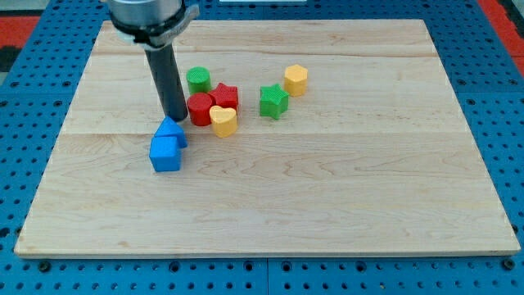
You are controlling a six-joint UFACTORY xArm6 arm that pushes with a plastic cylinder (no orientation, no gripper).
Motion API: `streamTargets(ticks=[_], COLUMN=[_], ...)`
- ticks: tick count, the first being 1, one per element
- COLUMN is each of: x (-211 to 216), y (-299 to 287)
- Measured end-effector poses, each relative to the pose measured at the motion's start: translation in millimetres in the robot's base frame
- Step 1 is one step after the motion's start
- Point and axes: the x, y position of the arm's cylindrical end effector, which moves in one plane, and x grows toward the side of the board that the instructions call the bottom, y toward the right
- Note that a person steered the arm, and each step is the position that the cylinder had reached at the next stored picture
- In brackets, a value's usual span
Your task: Push the yellow heart into the yellow hexagon
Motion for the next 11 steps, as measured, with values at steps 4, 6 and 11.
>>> streamTargets(ticks=[4, 6, 11], x=[55, 22, -56], y=[51, 53, 107])
